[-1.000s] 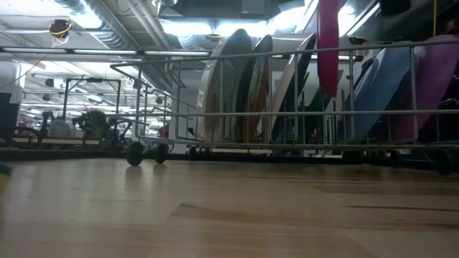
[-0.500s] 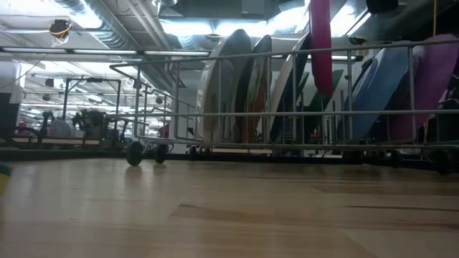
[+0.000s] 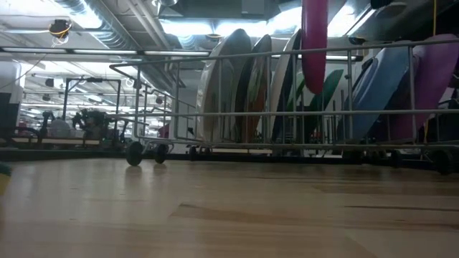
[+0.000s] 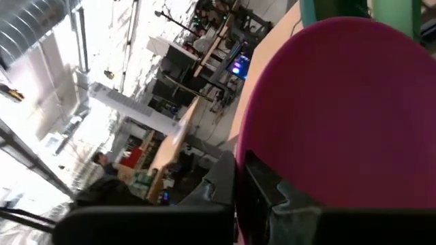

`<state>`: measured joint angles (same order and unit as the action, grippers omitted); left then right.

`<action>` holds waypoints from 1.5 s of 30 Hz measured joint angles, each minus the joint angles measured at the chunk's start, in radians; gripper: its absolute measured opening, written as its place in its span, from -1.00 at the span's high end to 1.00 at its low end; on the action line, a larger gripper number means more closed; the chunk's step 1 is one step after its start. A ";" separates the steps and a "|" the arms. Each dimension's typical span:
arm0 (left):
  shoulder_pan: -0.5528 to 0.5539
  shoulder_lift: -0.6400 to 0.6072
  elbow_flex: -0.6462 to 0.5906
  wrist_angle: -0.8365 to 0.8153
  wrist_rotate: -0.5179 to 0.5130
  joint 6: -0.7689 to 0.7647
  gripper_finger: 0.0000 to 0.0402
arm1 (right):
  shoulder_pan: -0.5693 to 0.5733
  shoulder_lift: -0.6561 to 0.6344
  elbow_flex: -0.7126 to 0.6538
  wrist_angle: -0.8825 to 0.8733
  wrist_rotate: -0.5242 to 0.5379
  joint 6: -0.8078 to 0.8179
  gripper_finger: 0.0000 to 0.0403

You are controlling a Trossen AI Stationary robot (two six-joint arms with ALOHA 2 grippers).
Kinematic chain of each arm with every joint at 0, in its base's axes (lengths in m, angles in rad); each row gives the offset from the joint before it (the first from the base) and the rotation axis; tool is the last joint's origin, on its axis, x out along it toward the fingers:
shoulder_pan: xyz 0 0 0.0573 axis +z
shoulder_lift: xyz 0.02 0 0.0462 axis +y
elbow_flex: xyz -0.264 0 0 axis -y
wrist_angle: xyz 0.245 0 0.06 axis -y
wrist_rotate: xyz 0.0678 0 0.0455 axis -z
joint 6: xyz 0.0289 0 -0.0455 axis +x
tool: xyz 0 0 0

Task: Sort dishes
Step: Put the pink plate in the dish rack

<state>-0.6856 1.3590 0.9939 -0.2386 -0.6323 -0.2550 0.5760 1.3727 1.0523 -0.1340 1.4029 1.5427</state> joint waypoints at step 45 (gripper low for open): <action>0.000 0.000 0.000 -0.013 0.000 -0.013 0.08 | 0.058 0.000 -0.002 -0.325 -0.209 -0.165 0.96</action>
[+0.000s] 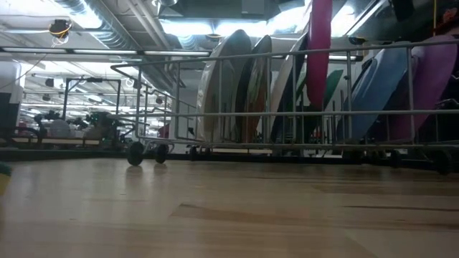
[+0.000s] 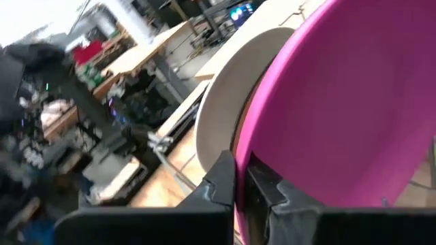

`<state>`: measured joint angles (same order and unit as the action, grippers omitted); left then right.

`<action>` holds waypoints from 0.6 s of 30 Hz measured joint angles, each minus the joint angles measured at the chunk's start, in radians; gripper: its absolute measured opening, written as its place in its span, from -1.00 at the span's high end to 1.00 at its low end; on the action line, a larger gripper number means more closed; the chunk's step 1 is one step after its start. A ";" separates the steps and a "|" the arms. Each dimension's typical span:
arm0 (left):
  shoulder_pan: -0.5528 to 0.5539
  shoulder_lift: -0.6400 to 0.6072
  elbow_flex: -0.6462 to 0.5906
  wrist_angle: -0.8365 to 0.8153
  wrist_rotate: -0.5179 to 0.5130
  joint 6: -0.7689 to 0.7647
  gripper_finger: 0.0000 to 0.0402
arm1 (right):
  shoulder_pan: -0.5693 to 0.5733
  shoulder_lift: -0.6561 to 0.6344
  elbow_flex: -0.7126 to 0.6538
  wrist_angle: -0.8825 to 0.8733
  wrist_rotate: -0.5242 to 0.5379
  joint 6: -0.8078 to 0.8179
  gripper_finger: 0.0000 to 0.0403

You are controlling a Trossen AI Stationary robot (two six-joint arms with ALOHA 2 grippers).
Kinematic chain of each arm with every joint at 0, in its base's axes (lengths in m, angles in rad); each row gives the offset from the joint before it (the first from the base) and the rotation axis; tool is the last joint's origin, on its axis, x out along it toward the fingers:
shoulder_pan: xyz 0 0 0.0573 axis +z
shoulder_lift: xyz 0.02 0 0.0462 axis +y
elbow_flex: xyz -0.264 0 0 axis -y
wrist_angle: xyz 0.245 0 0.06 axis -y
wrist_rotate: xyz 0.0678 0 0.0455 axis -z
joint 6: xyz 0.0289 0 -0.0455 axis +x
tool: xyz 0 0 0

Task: Sort dishes
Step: Put the pink plate in the dish rack

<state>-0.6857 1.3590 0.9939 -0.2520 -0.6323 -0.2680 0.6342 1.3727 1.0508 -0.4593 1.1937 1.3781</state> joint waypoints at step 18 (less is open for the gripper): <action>0.000 0.000 0.000 0.000 0.000 -0.025 0.08 | 0.011 0.000 0.000 -0.156 -0.079 -0.078 0.96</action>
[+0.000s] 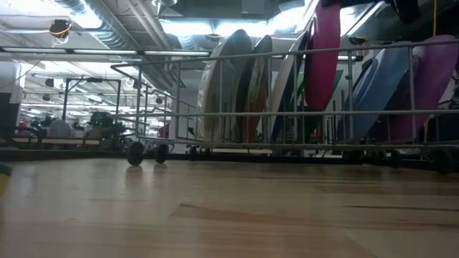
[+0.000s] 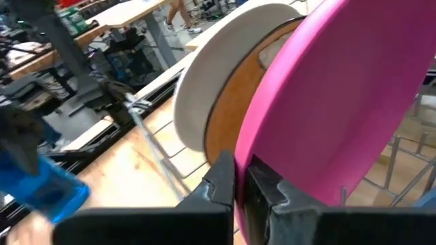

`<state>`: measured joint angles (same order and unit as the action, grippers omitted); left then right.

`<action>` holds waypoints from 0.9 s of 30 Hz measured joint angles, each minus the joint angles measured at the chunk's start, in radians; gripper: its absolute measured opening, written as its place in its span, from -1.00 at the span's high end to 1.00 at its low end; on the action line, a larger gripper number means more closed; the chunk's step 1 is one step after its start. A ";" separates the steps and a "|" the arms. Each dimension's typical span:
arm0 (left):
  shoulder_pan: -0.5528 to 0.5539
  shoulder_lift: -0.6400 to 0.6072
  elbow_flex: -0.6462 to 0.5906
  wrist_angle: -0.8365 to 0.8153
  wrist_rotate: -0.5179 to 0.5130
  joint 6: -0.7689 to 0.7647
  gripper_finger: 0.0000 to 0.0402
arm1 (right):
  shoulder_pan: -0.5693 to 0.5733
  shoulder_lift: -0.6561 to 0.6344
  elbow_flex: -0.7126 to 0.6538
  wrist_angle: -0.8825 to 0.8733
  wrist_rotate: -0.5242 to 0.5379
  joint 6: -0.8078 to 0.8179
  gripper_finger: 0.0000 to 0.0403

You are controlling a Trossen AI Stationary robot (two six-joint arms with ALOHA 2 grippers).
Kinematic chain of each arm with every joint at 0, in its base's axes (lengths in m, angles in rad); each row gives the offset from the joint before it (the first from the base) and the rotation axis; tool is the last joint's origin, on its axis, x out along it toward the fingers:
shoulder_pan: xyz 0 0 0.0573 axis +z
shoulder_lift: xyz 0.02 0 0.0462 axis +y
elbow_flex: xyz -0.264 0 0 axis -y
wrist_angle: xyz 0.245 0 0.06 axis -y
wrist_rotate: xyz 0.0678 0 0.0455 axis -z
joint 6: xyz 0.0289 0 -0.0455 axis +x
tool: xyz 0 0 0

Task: Sort dishes
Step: Put the pink plate in the dish rack

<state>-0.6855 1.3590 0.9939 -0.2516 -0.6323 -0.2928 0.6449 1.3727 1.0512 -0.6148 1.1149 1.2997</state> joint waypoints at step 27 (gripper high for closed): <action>0.000 0.000 0.000 -0.002 0.000 -0.019 0.08 | -0.155 0.000 0.002 -0.098 -0.312 0.026 0.81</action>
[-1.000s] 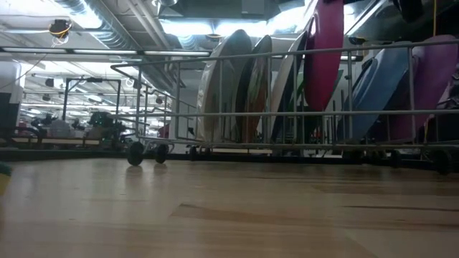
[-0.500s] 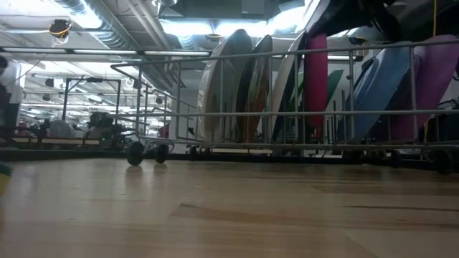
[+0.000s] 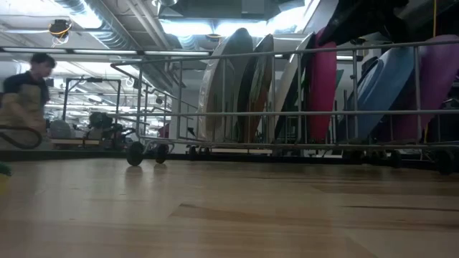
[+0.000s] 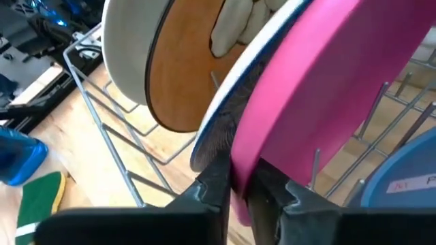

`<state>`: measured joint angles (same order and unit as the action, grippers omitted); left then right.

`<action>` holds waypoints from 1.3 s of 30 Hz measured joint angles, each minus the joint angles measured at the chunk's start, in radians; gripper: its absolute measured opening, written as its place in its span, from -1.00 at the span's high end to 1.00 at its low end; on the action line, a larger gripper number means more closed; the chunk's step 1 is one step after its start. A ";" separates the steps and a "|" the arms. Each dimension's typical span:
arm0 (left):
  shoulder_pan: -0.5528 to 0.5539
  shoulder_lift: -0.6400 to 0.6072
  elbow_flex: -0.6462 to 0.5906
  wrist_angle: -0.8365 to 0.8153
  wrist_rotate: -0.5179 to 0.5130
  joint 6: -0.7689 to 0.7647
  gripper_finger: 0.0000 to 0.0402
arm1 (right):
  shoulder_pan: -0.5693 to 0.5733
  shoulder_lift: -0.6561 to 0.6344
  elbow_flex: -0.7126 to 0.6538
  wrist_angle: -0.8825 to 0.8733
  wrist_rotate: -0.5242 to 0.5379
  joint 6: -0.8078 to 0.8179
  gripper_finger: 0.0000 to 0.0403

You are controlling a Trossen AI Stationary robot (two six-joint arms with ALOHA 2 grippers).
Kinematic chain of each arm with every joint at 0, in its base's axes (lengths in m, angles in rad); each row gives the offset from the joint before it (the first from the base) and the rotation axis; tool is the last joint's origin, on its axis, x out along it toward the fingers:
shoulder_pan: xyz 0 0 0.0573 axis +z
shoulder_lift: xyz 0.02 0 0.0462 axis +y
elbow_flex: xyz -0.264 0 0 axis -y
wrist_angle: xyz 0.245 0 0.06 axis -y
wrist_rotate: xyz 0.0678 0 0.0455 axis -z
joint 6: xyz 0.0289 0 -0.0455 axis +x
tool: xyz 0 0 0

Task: Sort dishes
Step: Put the pink plate in the dish rack, then return to Home Position

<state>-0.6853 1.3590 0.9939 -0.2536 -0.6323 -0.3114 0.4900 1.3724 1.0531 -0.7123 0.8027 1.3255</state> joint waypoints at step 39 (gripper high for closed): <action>-0.003 -0.160 0.000 -0.002 0.001 0.030 0.08 | 0.001 0.000 0.271 -0.194 -0.370 -0.222 0.22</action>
<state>-0.6881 1.1992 0.9943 -0.2558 -0.6315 -0.2814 0.4911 1.3720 1.3239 -0.9063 0.4326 1.1032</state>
